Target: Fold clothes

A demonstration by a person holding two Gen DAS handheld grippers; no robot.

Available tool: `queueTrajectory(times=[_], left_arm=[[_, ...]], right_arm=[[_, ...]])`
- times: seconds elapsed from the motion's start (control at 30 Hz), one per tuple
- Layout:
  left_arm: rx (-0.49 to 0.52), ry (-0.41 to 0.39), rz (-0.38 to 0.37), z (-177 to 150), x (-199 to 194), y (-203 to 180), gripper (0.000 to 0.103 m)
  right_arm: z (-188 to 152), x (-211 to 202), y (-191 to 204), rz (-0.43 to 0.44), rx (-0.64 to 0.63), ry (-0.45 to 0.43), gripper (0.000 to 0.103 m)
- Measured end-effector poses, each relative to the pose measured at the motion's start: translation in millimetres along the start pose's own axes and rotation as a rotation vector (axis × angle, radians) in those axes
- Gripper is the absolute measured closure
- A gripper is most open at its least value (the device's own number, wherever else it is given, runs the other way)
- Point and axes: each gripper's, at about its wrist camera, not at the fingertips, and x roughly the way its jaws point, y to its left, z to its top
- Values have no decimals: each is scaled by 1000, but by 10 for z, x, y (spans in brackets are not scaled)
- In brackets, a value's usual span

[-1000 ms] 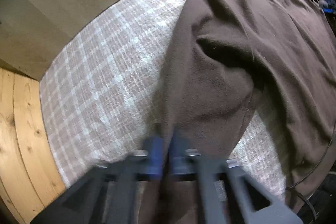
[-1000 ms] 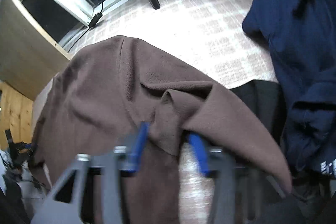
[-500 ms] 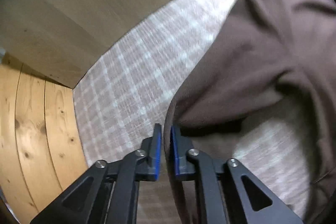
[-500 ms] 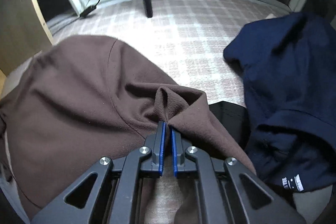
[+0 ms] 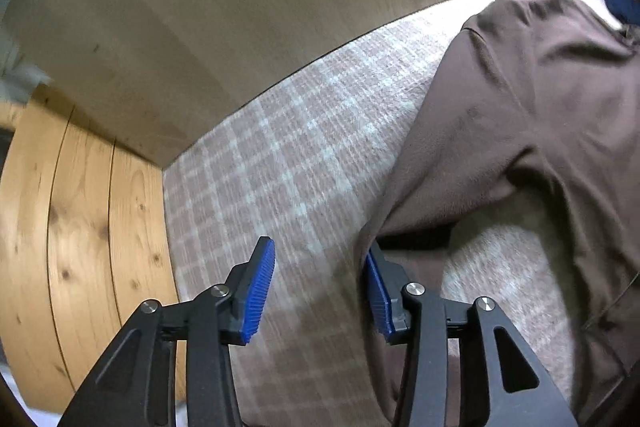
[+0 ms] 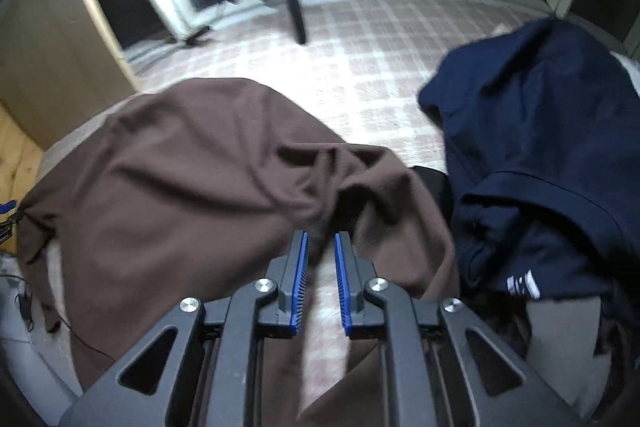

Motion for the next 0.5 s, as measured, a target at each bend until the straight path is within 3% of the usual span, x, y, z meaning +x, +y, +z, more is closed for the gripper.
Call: queueTrajectory(times=[0.2, 0.3, 0.4, 0.5], left_arm=[[-72, -19, 25, -359, -302, 98, 58], [-112, -63, -28, -301, -469, 118, 60], [-74, -139, -122, 64, -564, -107, 59], [31, -199, -198, 604, -476, -562, 58]], right_arm=[[-45, -130, 288, 54, -63, -44, 82], [106, -81, 414, 67, -85, -60, 82], [375, 70, 564, 78, -122, -83, 79], [666, 285, 725, 88, -152, -94, 78]])
